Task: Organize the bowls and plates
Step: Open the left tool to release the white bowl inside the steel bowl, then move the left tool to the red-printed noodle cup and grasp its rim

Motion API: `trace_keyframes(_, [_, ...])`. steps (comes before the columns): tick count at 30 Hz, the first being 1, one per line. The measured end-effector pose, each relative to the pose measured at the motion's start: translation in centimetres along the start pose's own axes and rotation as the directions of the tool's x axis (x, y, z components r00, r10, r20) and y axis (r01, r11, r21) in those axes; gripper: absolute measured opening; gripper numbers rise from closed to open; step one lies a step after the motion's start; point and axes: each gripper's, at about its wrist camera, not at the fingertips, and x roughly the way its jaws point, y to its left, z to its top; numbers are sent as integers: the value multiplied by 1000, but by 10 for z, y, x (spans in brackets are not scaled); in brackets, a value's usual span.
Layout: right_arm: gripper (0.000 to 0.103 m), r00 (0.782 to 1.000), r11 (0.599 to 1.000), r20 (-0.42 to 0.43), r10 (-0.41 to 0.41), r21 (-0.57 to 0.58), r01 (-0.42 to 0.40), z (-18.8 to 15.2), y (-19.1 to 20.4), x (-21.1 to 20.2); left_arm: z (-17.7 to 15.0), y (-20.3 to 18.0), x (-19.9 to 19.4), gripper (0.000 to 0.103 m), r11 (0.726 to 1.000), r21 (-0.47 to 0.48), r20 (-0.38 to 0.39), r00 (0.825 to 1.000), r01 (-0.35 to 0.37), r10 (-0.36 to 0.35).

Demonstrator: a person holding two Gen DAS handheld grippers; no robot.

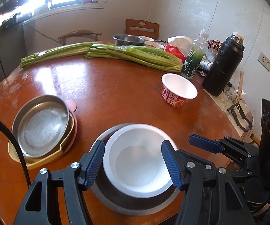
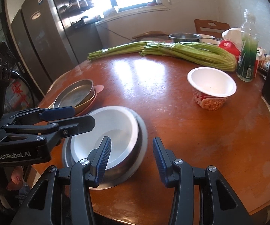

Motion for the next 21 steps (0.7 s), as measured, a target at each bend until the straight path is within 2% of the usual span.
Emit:
trace_keyframes(6, [49,999,999,41,-23,32,21,10,-20,-11,21,-15,7,63,1000,24,0,1000,15,-15])
trace_keyframes(11, [54,996,996,75,-49,73,44,23,-45,-19,46,-32,17,63,998,51,-2,1000,27,-27])
trace_keyframes(21, [55,979,977,114,-167,154,149,55,-106,-19,97,-60,58,63,995,92,-37,998,45,-42])
